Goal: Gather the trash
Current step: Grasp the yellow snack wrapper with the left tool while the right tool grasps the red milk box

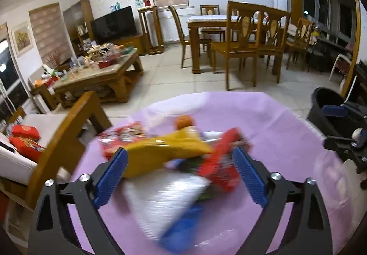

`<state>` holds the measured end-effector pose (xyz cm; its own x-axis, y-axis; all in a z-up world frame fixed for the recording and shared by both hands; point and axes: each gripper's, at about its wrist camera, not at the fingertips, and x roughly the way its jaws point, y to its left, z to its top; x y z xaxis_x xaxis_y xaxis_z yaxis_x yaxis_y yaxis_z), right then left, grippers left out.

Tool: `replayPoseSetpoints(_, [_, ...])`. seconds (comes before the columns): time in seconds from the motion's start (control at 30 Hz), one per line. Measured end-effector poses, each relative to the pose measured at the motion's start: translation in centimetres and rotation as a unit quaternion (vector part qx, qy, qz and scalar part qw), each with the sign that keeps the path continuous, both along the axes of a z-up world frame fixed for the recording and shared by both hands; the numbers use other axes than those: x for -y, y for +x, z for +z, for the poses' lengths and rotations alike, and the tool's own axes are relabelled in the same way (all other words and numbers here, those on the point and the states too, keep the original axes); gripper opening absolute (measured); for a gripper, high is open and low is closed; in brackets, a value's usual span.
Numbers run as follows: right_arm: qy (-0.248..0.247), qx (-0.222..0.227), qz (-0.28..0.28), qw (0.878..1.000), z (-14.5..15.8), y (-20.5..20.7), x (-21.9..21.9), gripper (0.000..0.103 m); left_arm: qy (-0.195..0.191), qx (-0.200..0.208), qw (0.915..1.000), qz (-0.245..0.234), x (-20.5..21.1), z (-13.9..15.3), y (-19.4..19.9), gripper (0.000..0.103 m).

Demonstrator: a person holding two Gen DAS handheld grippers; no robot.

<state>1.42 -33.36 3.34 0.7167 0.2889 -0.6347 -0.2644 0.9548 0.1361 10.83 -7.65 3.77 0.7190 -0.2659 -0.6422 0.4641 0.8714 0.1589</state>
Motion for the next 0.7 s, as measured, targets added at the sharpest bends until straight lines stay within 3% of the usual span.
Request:
replayPoseSetpoints(0.23, [-0.046,-0.012,0.068,0.997,-1.0,3.4,-7.2,0.097,0.053,-0.014,0.9970,-0.054,-2.8,-1.5,4.0,0.094])
replayPoseSetpoints(0.47, [-0.072,-0.021,0.109,0.991,-2.4,6.8,-11.3,0.097,0.140,-0.006,0.9812,-0.133,-1.3,-4.2,4.3,0.094])
replayPoseSetpoints(0.53, [-0.078,-0.026,0.113,0.990,-2.9,8.0,-12.2,0.097,0.143,-0.008,0.9787,-0.147,-1.1,-4.7,4.4,0.094])
replayPoseSetpoints(0.7, [-0.089,-0.035,0.119,0.988,-3.9,10.0,-13.6,0.098,0.109,-0.018,0.9787,-0.173,-1.3,-4.8,4.6,0.093])
